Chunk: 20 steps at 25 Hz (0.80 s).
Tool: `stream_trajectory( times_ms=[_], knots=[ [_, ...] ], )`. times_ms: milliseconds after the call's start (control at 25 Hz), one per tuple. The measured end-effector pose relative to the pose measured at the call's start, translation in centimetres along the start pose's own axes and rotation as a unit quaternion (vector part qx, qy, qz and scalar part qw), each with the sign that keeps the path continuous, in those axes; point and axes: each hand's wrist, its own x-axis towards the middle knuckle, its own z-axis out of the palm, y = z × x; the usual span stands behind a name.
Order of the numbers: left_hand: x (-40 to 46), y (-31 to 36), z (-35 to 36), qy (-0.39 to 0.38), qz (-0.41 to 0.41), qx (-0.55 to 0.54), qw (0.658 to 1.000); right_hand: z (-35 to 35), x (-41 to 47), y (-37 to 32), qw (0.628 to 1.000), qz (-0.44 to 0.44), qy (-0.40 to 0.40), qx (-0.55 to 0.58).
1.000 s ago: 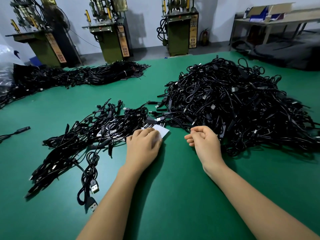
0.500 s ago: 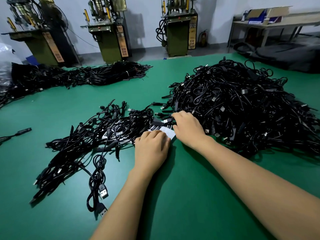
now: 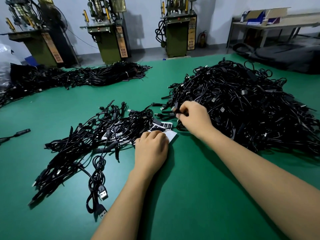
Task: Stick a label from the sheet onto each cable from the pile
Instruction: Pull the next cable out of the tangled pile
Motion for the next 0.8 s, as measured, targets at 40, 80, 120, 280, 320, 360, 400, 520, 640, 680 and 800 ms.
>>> stream_trajectory(
  times_ms=[40,80,120,280,320,360,400,520,640,680,800],
  knots=[
    [0.0,0.0,0.0,-0.001,0.001,-0.002,1.000,-0.9,0.1,-0.2,0.998,0.010,0.029,0.046],
    [0.0,0.0,0.1,0.000,0.003,-0.003,1.000,-1.8,0.3,-0.3,0.993,0.022,0.055,0.099],
    [0.0,0.0,0.1,0.004,0.006,-0.005,1.000,-2.8,0.4,-0.6,0.983,0.037,0.074,0.165],
    [-0.2,0.2,0.0,0.041,0.007,-0.040,0.998,-5.9,0.5,-1.9,0.835,0.121,0.077,0.531],
    [-0.2,0.3,-0.1,0.057,0.007,-0.059,0.997,-6.2,0.3,-2.0,0.781,0.146,0.067,0.603],
    [-0.1,0.3,-0.2,0.074,0.009,-0.078,0.994,-6.3,-0.1,-1.8,0.733,0.168,0.052,0.657],
    [-0.1,0.3,-0.3,0.091,0.012,-0.100,0.991,-6.2,-0.7,-1.5,0.690,0.184,0.034,0.699],
    [-0.1,0.4,-0.6,0.114,-0.049,-0.290,0.949,-4.7,-3.0,-0.8,0.608,0.196,-0.016,0.770],
    [0.6,0.9,-1.1,0.019,-0.178,-0.594,0.784,-2.0,-5.1,-0.8,0.595,0.194,-0.039,0.779],
    [0.7,1.0,-1.2,0.002,-0.202,-0.658,0.726,-1.2,-5.6,-0.7,0.605,0.191,-0.040,0.772],
    [1.1,1.0,-1.8,-0.024,-0.251,-0.751,0.610,0.4,-6.7,-0.4,0.674,0.154,-0.079,0.719]
  ],
)
